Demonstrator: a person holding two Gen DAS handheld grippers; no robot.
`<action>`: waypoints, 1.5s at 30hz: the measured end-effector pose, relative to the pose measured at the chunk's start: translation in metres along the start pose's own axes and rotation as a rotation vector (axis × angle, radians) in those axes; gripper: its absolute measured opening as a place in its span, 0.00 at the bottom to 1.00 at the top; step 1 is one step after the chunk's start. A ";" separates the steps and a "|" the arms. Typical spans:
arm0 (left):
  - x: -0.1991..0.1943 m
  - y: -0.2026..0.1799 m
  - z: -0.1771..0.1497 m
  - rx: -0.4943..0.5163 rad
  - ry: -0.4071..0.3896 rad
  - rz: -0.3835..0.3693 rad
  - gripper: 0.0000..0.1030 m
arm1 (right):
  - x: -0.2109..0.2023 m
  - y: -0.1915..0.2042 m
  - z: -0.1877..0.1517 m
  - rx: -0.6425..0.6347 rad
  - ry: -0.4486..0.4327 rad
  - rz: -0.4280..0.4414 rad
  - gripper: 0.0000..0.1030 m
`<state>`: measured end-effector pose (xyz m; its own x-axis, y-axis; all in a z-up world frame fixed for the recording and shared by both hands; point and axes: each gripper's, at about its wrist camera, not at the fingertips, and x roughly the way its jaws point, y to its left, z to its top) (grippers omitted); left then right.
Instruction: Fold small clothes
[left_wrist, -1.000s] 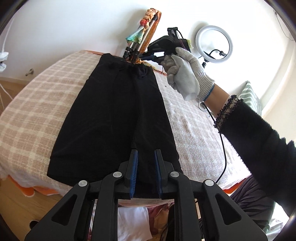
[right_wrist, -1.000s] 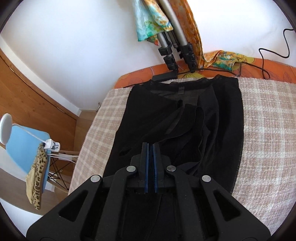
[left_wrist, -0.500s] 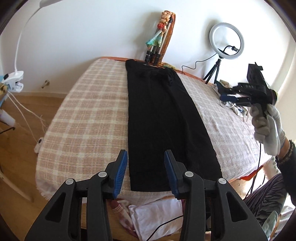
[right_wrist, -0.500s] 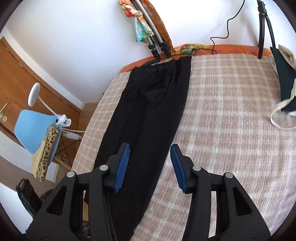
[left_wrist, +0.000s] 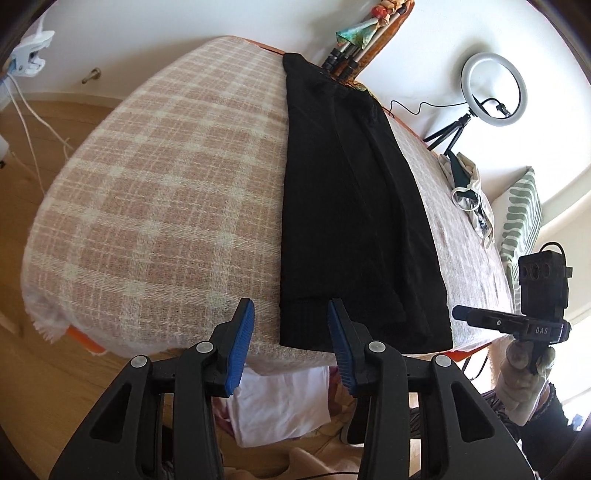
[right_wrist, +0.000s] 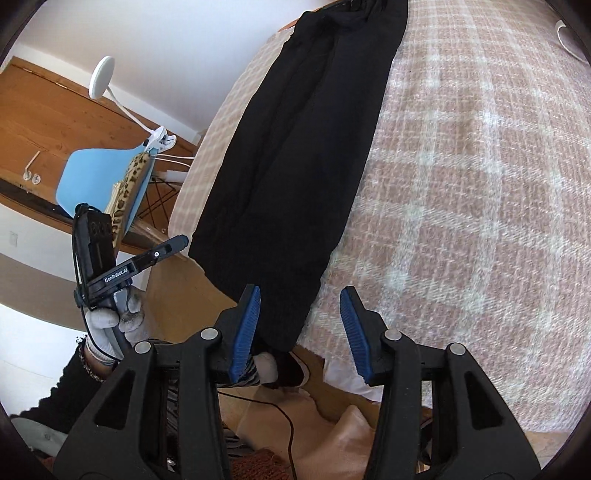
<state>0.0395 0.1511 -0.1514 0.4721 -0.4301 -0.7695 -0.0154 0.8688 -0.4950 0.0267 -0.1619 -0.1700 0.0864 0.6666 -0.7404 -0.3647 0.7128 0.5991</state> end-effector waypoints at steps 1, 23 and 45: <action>0.002 0.000 0.000 -0.004 0.009 -0.007 0.35 | 0.003 0.002 -0.003 -0.006 0.012 0.003 0.47; 0.000 0.004 -0.001 0.006 -0.004 -0.022 0.03 | 0.021 -0.007 -0.017 0.031 0.052 0.073 0.05; 0.002 -0.032 0.090 0.048 -0.137 -0.009 0.03 | -0.027 -0.036 0.066 0.109 -0.168 0.193 0.05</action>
<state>0.1204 0.1444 -0.1013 0.5877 -0.4034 -0.7013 0.0304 0.8772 -0.4791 0.0984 -0.1909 -0.1516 0.1807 0.8128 -0.5537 -0.2880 0.5821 0.7604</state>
